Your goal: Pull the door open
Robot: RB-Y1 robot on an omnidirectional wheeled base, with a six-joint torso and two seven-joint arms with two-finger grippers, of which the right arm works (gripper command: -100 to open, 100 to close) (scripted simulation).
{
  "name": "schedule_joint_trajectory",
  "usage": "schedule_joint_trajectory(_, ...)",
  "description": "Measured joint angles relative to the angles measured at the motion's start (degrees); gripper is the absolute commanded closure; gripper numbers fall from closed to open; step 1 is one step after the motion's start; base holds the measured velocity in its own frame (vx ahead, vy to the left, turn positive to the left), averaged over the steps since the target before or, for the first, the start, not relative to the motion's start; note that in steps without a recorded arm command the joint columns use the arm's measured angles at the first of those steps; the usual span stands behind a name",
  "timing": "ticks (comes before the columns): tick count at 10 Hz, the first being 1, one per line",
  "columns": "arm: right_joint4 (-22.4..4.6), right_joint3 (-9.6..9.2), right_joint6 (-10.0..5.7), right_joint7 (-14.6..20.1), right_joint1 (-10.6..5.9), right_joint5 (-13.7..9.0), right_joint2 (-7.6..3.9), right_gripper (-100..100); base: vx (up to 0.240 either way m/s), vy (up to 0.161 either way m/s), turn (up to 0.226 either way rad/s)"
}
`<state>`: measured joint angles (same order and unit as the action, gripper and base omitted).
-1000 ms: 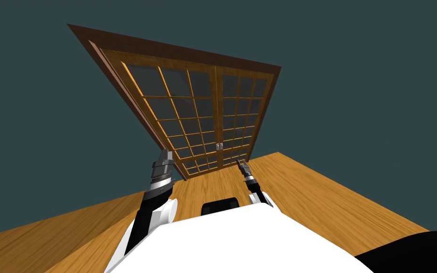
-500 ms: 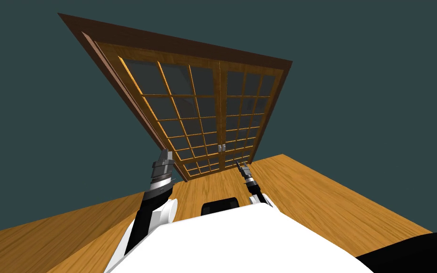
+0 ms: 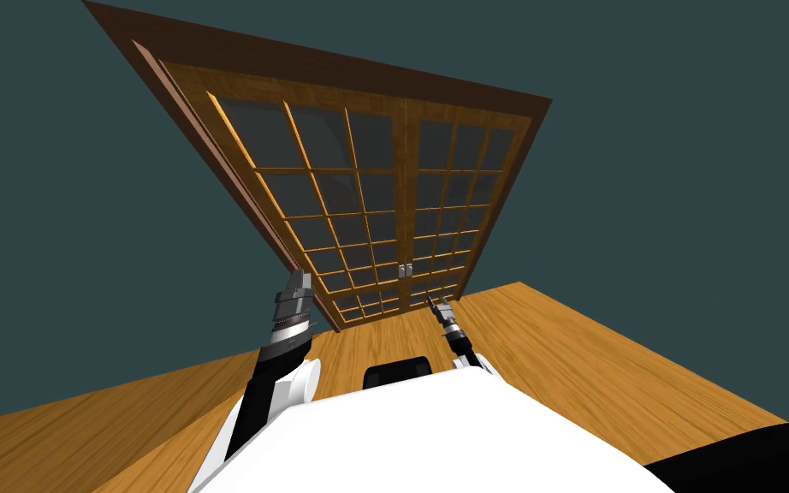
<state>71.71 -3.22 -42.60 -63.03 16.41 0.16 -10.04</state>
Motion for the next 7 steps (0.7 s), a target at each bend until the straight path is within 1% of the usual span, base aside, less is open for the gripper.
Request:
schedule_joint_trajectory(1,-1.2,-0.05,-0.34,-1.1,-0.27,0.0,0.07,-100,0.107,0.026,0.034)
schedule_joint_trajectory(4,-4.5,0.02,-1.37,-3.9,-1.02,-0.1,-0.56,-100,0.103,0.031,0.033)
schedule_joint_trajectory(7,-7.3,0.02,-2.28,-6.5,-1.59,-0.1,-0.94,-100,0.109,0.027,0.037)
